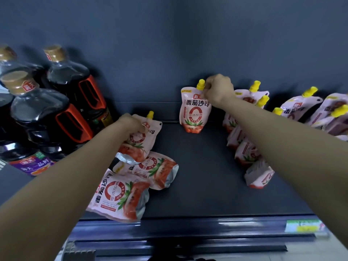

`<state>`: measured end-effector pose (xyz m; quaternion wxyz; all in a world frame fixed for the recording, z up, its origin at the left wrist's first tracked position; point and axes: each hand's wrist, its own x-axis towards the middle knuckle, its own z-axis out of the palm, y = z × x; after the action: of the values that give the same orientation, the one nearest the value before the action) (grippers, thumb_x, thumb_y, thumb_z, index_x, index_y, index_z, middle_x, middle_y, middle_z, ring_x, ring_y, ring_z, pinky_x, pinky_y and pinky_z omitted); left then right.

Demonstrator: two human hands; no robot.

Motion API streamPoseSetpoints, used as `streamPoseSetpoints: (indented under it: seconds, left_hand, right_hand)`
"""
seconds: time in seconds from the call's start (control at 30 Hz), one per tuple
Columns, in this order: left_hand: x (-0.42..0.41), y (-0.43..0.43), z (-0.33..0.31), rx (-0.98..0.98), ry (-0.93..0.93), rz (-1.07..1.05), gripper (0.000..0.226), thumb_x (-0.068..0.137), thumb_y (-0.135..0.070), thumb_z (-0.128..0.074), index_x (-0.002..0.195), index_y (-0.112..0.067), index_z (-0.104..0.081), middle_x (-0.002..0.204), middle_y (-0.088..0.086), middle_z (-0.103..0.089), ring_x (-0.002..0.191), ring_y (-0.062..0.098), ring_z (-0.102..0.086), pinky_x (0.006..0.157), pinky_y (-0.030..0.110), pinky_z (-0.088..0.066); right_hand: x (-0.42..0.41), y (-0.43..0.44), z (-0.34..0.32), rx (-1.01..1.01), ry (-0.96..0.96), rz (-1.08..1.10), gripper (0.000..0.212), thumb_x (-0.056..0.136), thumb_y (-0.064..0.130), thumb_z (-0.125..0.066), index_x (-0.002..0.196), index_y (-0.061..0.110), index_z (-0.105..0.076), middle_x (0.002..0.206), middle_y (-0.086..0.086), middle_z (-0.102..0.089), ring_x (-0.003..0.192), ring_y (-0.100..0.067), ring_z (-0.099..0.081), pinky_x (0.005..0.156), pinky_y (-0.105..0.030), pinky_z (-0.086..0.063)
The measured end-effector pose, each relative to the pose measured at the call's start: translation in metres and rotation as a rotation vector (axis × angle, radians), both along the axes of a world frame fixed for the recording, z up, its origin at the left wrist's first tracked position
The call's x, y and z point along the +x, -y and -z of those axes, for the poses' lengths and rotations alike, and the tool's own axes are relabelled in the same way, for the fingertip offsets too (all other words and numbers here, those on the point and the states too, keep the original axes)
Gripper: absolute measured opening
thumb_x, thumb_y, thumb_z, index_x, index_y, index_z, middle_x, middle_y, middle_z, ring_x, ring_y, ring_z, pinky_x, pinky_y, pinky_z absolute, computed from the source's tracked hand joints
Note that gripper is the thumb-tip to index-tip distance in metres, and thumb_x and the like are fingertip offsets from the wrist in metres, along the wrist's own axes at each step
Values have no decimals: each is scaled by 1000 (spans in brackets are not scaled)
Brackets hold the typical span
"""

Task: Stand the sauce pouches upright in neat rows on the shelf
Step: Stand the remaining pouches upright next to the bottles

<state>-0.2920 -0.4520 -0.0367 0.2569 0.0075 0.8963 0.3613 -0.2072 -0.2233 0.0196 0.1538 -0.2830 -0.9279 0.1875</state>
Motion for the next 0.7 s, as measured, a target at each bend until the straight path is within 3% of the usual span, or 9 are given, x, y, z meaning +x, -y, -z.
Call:
streamPoseSetpoints:
  seconds: [0.1, 0.2, 0.3, 0.4, 0.5, 0.57, 0.7]
  left_hand:
    - [2, -3, -6, 74, -35, -33, 43, 78, -13, -73, 112, 1, -52, 101, 17, -65, 90, 30, -66, 77, 40, -55]
    - [3, -4, -14, 186, -23, -86, 33, 75, -12, -74, 103, 0, -60, 96, 17, -70, 82, 30, -69, 78, 43, -57]
    - [8, -3, -28, 357, 0, -120, 16, 70, -1, -72, 84, -2, -64, 84, 17, -69, 66, 29, -66, 67, 38, -57]
    - [12, -1, -40, 506, -75, -92, 18, 67, 6, -73, 76, -8, -67, 80, 13, -70, 63, 24, -67, 70, 37, -58]
    - [17, -1, -48, 633, -138, -88, 21, 69, 9, -73, 76, -10, -66, 58, -1, -70, 49, 9, -66, 55, 26, -58]
    - [24, -4, -50, 719, -112, -107, 20, 70, 8, -72, 81, -8, -67, 54, -3, -71, 54, 13, -68, 61, 30, -58]
    - [49, -20, -45, 721, -90, 6, 20, 72, 5, -71, 90, -4, -69, 76, 7, -72, 75, 25, -67, 78, 39, -56]
  right_hand:
    - [-1, 0, -3, -19, -5, -14, 13, 86, 8, -59, 94, 6, -69, 101, -16, -67, 91, -32, -61, 71, -27, -43]
    - [1, -1, -6, -19, 4, -34, 14, 86, 7, -59, 95, 6, -70, 103, -18, -68, 86, -30, -61, 72, -27, -45]
    - [3, -1, -9, -16, 18, -39, 15, 86, 7, -58, 94, 7, -71, 102, -18, -68, 84, -30, -60, 71, -28, -47]
    - [5, 0, -12, 8, 38, -38, 18, 84, 4, -54, 92, 6, -70, 101, -18, -68, 86, -31, -60, 70, -28, -45]
    - [6, 0, -16, 9, 53, -53, 22, 86, 2, -52, 97, 2, -71, 106, -19, -68, 94, -33, -63, 75, -28, -49]
    - [8, -1, -21, -5, 84, -86, 24, 88, 4, -52, 104, 2, -70, 112, -18, -67, 99, -31, -62, 83, -29, -49]
    - [15, -4, -32, -77, 99, -131, 26, 90, 8, -55, 112, 6, -68, 119, -15, -66, 99, -25, -60, 85, -27, -45]
